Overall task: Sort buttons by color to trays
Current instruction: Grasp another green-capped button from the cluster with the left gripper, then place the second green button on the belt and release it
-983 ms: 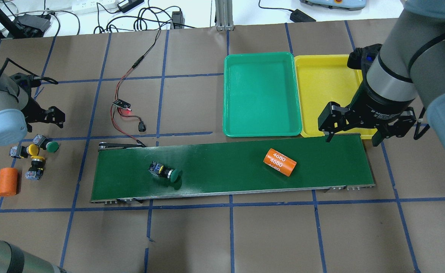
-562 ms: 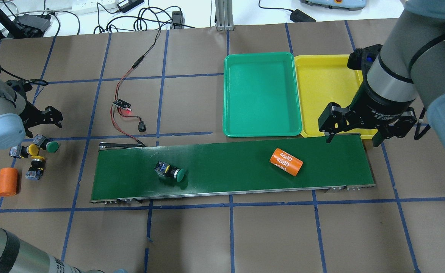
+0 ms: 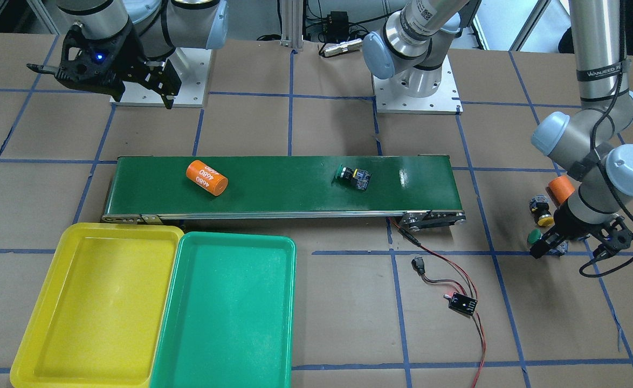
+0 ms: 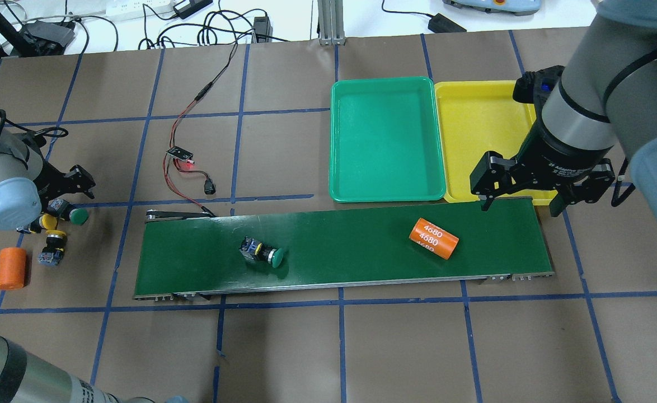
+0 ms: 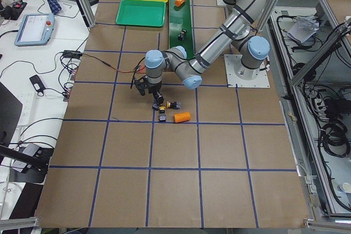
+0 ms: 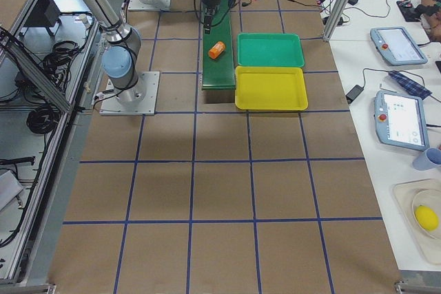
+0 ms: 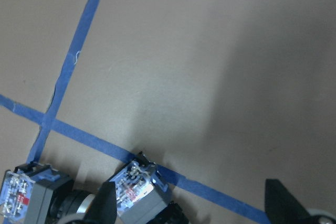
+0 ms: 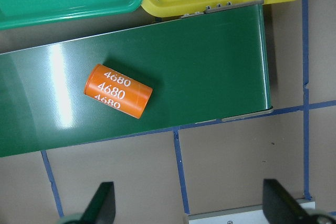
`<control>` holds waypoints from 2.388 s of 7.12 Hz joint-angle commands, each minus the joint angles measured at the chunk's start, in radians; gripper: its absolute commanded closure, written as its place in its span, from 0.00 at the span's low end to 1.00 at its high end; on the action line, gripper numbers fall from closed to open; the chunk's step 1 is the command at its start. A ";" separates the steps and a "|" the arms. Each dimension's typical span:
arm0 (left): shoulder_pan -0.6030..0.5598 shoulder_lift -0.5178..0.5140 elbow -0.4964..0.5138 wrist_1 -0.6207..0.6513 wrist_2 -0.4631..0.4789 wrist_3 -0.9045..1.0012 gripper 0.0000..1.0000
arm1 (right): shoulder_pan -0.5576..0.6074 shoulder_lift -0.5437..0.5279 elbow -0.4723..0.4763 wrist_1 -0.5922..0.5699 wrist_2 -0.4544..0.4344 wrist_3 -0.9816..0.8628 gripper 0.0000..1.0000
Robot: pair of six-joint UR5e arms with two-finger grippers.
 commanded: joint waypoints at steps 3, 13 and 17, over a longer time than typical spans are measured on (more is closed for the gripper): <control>0.031 0.026 -0.050 0.000 -0.004 0.002 0.25 | 0.002 0.003 -0.001 -0.083 0.000 -0.001 0.00; -0.066 0.184 -0.046 -0.187 -0.002 -0.236 0.92 | 0.002 0.002 0.001 -0.073 0.025 0.010 0.00; -0.388 0.408 -0.069 -0.476 -0.033 -0.951 0.92 | 0.003 0.002 0.001 -0.073 0.026 0.010 0.00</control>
